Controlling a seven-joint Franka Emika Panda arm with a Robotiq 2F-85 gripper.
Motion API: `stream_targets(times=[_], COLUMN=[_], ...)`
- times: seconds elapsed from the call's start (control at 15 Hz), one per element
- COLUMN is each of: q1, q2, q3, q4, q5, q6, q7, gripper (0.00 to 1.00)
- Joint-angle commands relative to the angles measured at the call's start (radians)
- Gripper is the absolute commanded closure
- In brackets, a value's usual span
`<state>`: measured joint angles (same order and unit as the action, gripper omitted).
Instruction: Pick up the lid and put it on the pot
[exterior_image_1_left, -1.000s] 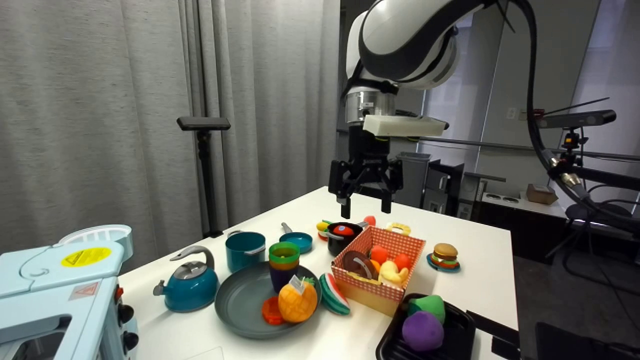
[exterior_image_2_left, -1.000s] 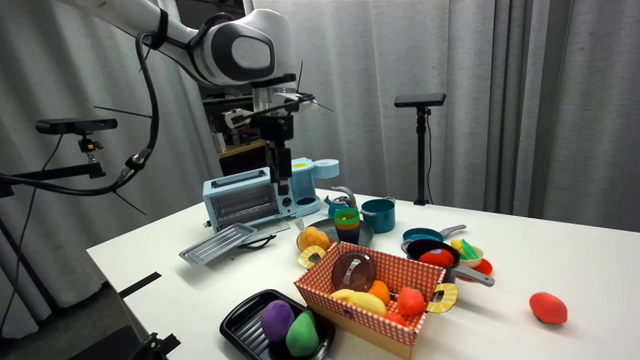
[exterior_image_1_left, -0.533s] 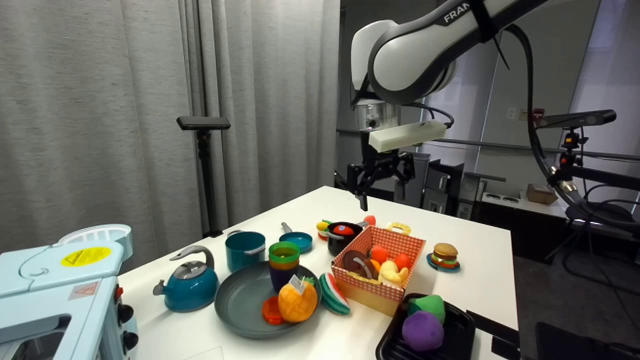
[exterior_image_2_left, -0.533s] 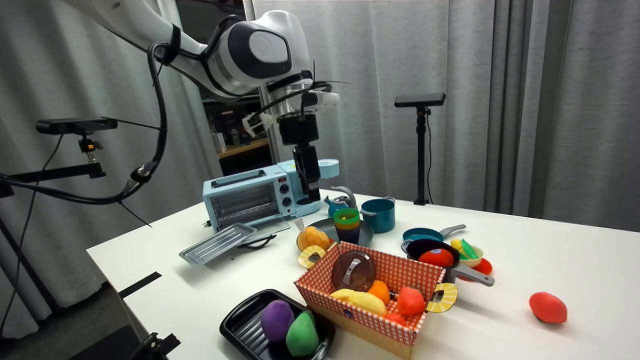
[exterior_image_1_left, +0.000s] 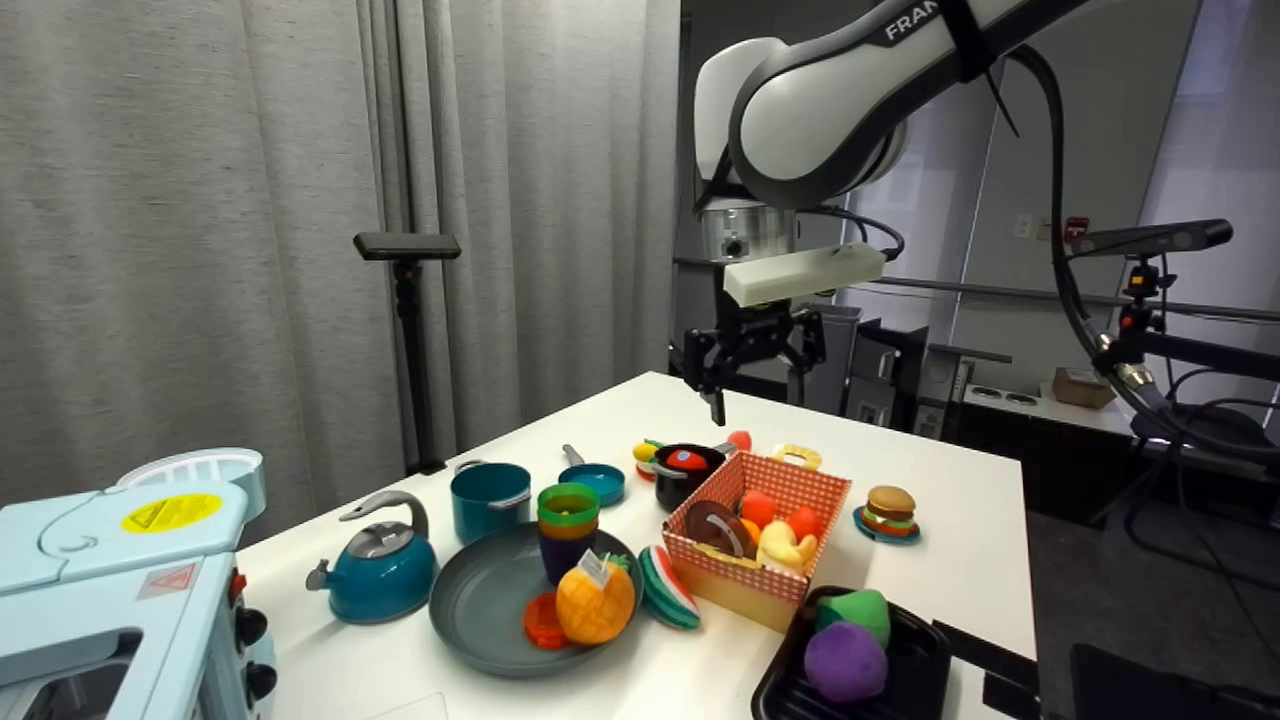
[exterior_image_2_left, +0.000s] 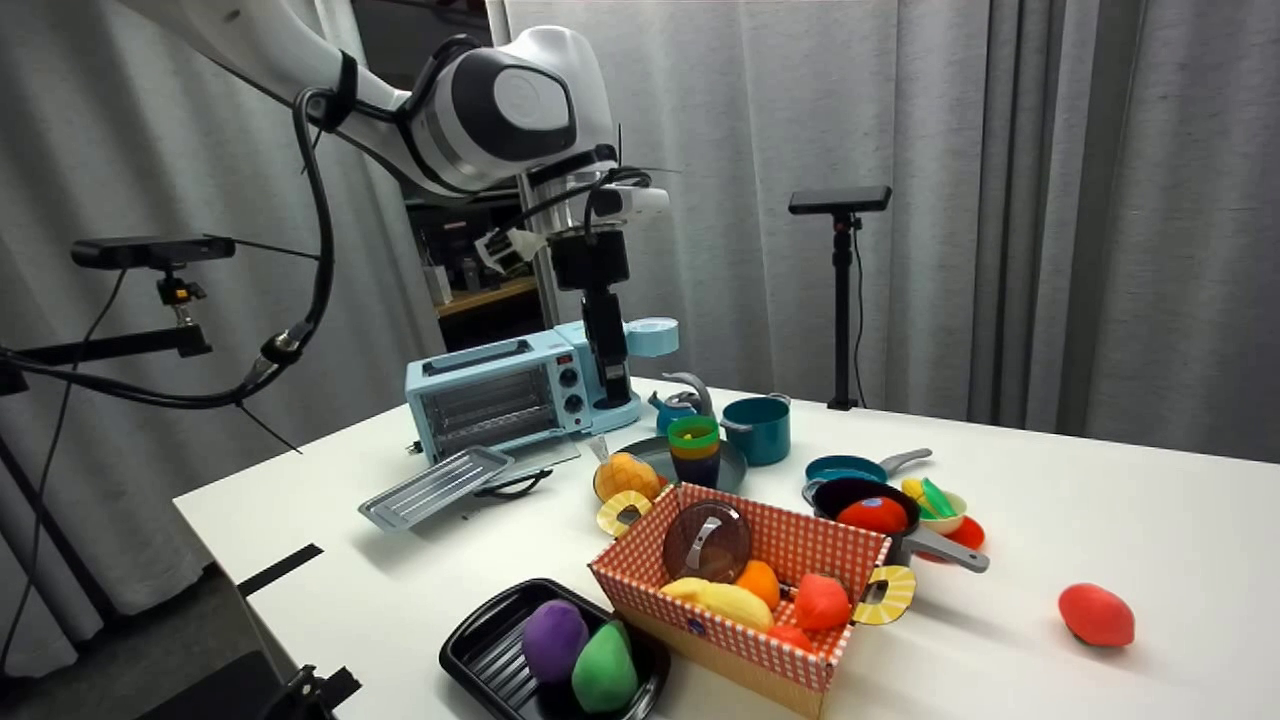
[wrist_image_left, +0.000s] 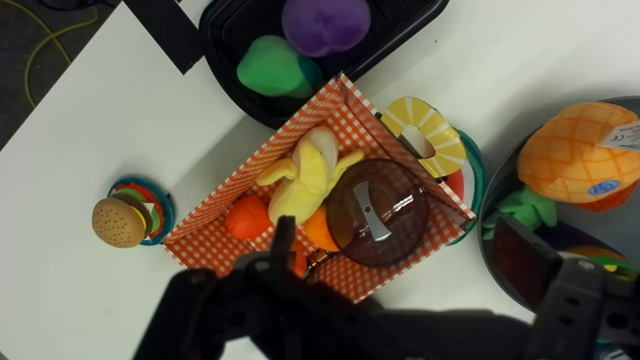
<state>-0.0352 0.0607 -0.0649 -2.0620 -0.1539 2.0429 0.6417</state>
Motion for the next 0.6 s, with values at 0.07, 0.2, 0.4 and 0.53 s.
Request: stream_targets(times=[0.07, 0.2, 0.4, 0.53], q1=[-0.006, -0.014, -0.028, -0.029], q2=[0.017, 0.049, 0.124, 0.183], q3=[-0.005, -0.014, -0.039, -0.060], q4=[0.005, 0.018, 0.049, 0.066], q5=[0.010, -0.001, -0.028, -0.038], q6=[0.020, 0.065, 0.128, 0.182], q7=[-0.006, -0.026, -0.044, -0.018], gripper=[0.00, 0.00, 0.00, 0.00])
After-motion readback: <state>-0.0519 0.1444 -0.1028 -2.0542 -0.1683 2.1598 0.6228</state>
